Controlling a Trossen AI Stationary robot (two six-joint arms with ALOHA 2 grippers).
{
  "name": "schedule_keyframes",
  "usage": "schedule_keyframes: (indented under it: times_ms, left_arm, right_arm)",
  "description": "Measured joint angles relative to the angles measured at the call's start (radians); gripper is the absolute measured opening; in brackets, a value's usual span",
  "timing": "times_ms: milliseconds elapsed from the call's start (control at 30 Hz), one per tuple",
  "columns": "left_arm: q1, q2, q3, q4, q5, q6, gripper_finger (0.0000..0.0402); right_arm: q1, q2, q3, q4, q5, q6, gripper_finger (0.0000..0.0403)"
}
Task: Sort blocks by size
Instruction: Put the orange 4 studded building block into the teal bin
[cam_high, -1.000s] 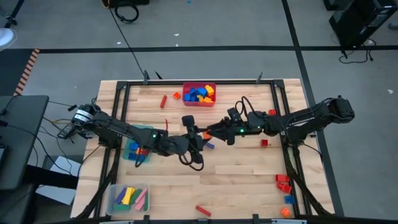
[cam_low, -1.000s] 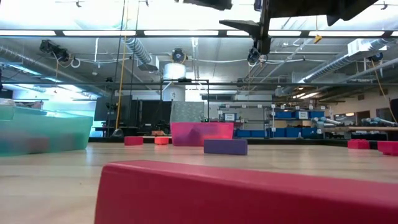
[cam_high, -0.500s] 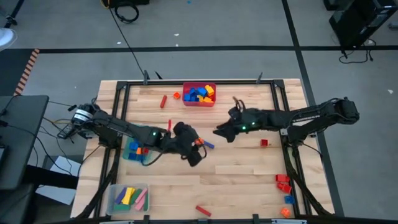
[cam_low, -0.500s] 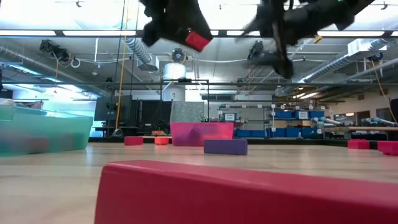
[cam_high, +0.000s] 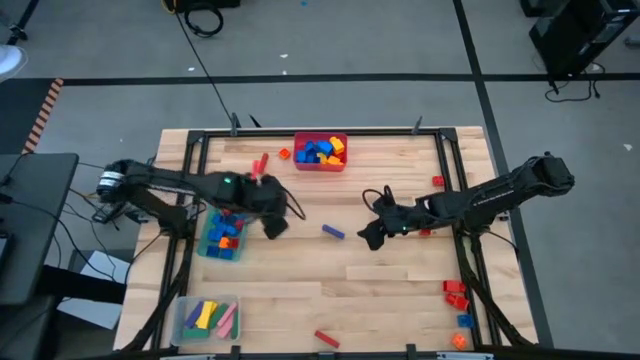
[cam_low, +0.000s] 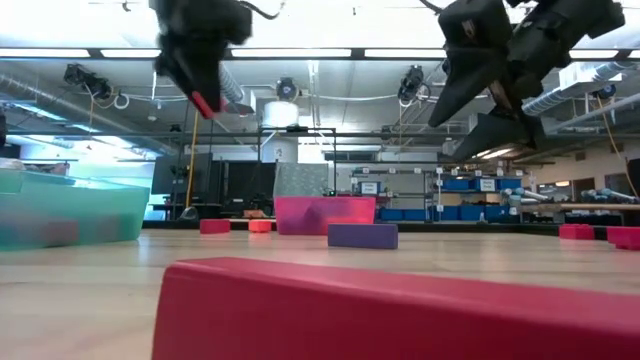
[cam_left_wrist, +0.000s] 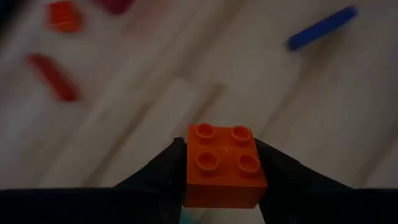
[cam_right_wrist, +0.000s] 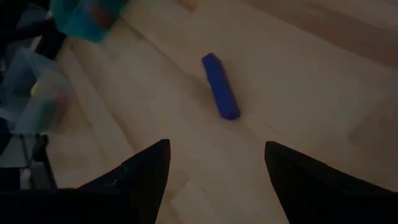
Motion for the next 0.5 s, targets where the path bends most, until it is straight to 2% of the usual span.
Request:
schedule_keyframes:
  times_ms: [167, 333, 500]
  left_arm:
    - [0.016, -0.187, -0.104, -0.075, -0.034, -0.023, 0.0163]
    - [0.014, -0.4, -0.294, -0.055, -0.031, -0.167, 0.0163]
    - [0.014, -0.534, -0.46, -0.038, -0.017, -0.307, 0.0163]
  right_arm:
    - [0.034, 0.0, 0.0, 0.0, 0.062, 0.033, 0.0275]
    - [0.04, 0.0, 0.0, 0.003, 0.078, 0.052, 0.0275]
    - [0.04, 0.0, 0.0, 0.019, 0.081, 0.056, 0.0275]
